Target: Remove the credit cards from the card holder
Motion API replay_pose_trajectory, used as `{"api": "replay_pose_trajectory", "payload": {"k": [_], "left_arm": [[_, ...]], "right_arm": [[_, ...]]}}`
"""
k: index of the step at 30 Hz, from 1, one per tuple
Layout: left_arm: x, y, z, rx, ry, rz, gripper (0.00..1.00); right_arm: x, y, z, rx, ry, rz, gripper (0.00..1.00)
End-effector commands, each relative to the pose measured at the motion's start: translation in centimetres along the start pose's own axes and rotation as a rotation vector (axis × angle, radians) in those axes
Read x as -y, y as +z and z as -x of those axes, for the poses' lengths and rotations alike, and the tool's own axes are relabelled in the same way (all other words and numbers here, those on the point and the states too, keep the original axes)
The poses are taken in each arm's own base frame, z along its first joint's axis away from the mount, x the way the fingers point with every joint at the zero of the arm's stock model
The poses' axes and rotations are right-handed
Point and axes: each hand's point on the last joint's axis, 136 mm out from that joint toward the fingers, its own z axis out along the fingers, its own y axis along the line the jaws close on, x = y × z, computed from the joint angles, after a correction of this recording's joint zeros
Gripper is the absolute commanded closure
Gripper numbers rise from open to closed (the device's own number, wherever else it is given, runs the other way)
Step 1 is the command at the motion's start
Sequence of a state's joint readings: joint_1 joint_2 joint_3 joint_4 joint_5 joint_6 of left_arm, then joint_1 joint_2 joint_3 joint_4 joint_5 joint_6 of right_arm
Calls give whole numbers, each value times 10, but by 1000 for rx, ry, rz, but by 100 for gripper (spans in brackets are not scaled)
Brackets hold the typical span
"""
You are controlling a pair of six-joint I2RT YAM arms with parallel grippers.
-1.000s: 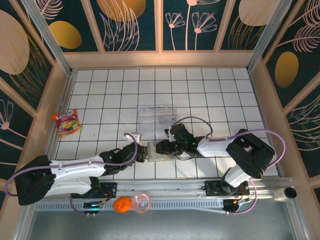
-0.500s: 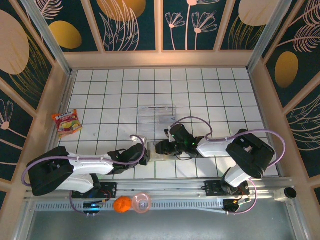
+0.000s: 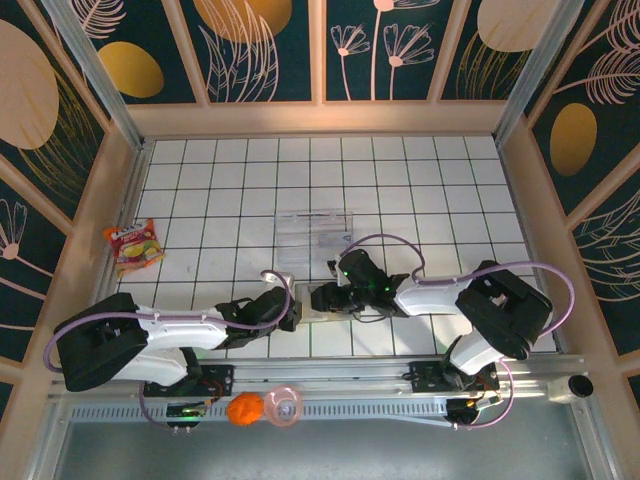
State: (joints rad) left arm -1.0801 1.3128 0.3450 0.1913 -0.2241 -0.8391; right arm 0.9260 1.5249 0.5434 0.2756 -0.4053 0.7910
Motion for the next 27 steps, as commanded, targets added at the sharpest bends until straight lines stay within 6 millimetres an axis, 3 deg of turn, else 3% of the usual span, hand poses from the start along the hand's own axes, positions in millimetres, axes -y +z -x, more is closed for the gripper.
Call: {"api": "replay_pose_trajectory", "payload": {"k": [1, 4, 13, 27], "left_arm": [[11, -1, 2, 8, -4, -50, 75], [11, -1, 2, 8, -7, -54, 75], [6, -6, 4, 22, -21, -40, 70], [-3, -10, 7, 36, -39, -25, 71]], "right_arm": [[-9, 2, -6, -34, -23, 22, 58], [-7, 4, -3, -29, -24, -3, 58], [32, 8, -8, -23, -25, -262, 58], [44, -15, -1, 79, -23, -409, 58]]}}
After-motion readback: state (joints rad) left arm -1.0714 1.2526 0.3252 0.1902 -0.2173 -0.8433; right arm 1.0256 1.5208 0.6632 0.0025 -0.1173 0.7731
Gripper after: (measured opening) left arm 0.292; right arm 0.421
